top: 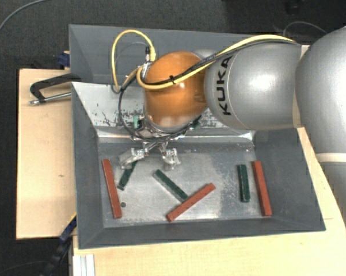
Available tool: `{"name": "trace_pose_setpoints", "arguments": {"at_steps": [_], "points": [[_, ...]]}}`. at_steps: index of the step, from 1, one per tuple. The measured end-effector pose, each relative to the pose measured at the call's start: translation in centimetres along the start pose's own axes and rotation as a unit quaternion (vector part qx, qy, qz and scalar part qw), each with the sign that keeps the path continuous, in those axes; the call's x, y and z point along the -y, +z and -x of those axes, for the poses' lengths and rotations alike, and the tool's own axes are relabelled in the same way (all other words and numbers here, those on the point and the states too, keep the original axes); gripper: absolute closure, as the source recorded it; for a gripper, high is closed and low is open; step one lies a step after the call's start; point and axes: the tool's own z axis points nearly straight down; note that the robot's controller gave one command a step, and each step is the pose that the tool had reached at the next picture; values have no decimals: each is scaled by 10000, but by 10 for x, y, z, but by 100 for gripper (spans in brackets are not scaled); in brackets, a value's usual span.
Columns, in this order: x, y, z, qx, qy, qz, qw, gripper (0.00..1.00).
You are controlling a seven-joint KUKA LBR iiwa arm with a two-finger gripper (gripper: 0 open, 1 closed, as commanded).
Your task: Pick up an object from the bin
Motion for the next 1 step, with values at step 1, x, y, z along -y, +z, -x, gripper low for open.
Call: {"name": "trace_pose_setpoints", "arguments": {"at_steps": [1], "points": [[-25, 3, 52, 13, -319, -10, 9995, 0]]}}
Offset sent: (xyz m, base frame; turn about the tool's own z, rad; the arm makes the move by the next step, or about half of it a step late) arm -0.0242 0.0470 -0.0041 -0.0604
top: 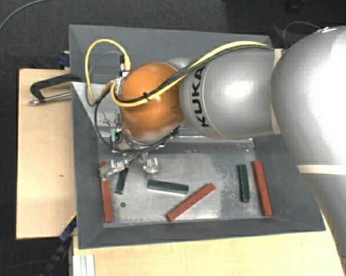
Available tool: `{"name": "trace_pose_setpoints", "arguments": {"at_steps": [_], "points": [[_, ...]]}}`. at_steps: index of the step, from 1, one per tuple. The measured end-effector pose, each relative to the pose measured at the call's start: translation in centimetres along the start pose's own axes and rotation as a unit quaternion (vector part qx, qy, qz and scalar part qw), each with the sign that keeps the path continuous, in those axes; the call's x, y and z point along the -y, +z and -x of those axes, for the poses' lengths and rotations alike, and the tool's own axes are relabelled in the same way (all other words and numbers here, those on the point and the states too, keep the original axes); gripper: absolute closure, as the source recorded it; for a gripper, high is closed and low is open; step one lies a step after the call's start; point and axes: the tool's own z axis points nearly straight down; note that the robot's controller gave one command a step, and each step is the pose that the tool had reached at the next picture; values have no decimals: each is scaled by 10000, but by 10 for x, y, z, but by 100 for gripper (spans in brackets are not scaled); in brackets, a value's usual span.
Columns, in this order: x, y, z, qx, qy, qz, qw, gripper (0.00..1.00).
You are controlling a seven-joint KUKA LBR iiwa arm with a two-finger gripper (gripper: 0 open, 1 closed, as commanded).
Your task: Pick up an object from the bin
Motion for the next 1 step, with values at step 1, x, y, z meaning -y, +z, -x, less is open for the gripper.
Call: {"name": "trace_pose_setpoints", "arguments": {"at_steps": [1], "points": [[1, 0, -4, -6, 37, -2, 10000, 100]]}}
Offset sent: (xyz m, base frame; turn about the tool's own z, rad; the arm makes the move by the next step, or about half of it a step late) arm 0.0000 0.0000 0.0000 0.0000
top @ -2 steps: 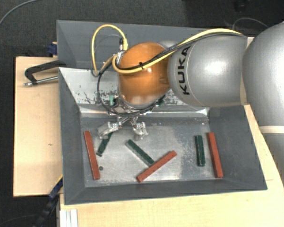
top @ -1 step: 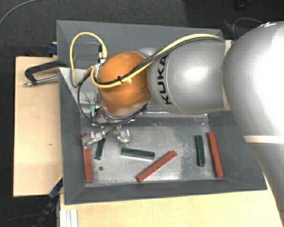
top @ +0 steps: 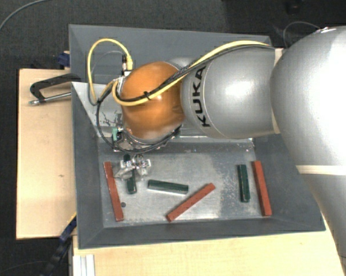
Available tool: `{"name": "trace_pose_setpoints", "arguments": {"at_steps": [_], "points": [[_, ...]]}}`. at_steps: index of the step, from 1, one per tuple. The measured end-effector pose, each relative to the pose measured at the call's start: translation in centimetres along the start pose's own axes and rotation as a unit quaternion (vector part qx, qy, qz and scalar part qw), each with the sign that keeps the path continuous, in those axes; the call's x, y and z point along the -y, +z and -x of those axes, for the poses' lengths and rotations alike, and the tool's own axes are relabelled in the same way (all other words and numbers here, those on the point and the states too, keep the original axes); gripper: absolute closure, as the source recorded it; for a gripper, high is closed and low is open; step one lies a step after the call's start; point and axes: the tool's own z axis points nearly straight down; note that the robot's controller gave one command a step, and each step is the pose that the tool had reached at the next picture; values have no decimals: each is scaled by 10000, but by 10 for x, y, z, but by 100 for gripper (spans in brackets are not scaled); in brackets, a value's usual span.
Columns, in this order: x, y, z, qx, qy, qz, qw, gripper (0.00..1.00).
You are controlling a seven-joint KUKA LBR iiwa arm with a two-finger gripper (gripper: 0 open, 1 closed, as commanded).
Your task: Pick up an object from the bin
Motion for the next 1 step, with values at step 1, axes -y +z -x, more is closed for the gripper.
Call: {"name": "trace_pose_setpoints", "arguments": {"at_steps": [1], "points": [[9, -156, 7, 19, -283, -71, 9996, 100]]}}
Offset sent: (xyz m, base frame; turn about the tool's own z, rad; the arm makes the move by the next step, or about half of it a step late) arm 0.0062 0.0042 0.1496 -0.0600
